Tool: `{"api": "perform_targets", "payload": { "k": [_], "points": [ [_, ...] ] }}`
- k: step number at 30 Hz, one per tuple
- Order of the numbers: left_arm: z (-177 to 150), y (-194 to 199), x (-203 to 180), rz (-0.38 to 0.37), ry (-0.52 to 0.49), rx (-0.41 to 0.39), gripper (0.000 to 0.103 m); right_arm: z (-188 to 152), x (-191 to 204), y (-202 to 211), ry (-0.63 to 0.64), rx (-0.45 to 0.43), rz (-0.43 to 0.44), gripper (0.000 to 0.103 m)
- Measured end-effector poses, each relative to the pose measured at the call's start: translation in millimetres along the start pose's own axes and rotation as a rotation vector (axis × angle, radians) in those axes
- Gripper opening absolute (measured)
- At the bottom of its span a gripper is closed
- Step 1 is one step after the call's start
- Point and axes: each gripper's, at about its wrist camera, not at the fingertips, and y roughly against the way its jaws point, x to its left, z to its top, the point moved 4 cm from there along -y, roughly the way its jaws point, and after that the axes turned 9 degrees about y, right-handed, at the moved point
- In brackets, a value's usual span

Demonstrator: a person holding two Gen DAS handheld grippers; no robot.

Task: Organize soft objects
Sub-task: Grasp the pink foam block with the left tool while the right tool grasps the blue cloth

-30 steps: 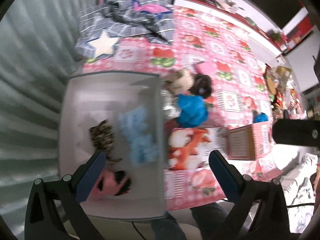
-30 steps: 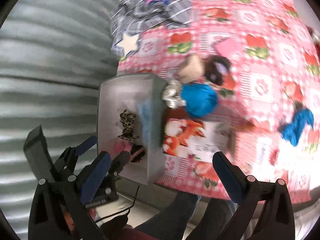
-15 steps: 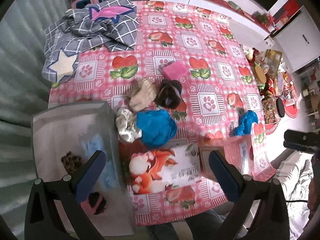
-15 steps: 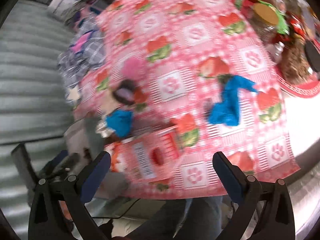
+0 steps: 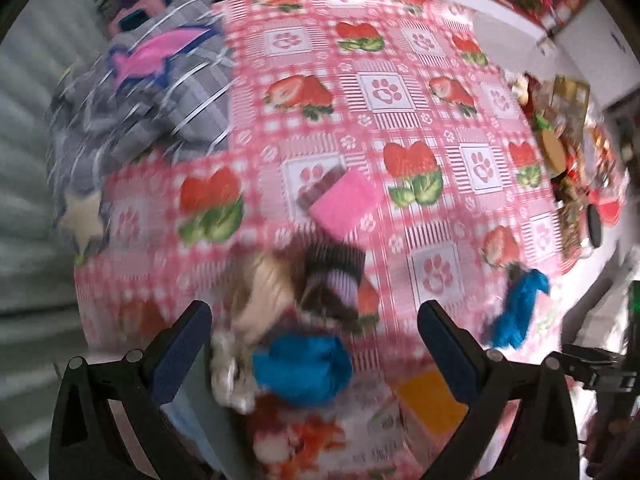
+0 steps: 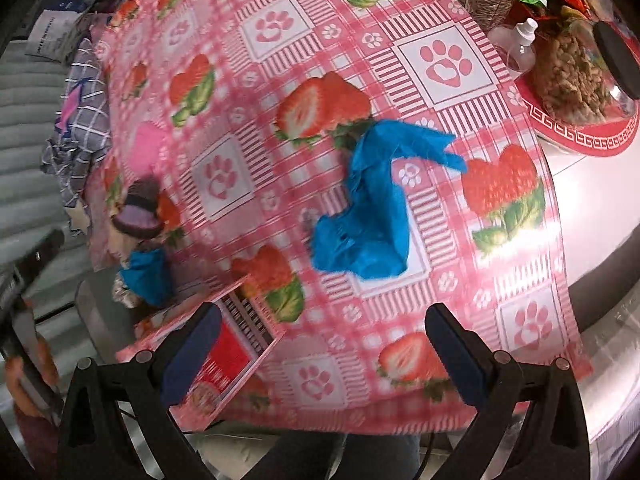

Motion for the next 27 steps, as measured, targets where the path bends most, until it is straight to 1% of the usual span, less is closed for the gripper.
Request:
{"api": "perform_targets", "payload": {
  "k": [3,5,7,9,14,18,20,22,24,27],
  "points": [
    [18.6,-26.1,-18.2,0.045,-0.062,0.008,0.103,15.3,-11.3,-11.5,0.013,-0.002,-0.050,0.102],
    [27.5,-45.9,-26.1,0.054,-0.067,0.036,0.103,23.1,-19.1,-21.8,0.010,0.010,-0.080,0.102],
    [35.9,-68.2,-34.0,0.063,-0.071,0.062,0.103,27.5,-24.5,-32.6,-0.003,0.026,-0.076,0.102],
    [42.1,-81.9,-40.0,0.082,-0.085,0.070,0.103,32.7,-27.8,-45.7,-0.004,0.031,-0.086,0.102],
    [53.0,-113.6,-46.2,0.134,-0.111,0.068,0.103,43.2,-24.1,-68.5,0.054,0.015,-0.142,0.102],
    [54.3,-134.0,-43.2,0.160,-0.111,0.090,0.103,46.2,-23.0,-83.5,0.078,0.012,-0.184,0.103],
    [52.9,-141.4,-42.0,0.165,-0.111,0.099,0.103,47.2,-20.8,-84.2,0.100,-0.006,-0.221,0.103],
    [51.0,-149.4,-41.4,0.171,-0.111,0.114,0.103,47.0,-17.8,-86.5,0.129,-0.006,-0.266,0.103],
    [51.4,-151.7,-40.3,0.154,-0.097,0.112,0.103,44.5,-13.2,-91.4,0.161,-0.003,-0.310,0.103],
    [51.0,-153.6,-40.0,0.141,-0.093,0.116,0.103,41.7,-13.6,-90.8,0.154,-0.027,-0.309,0.103]
  ]
}}
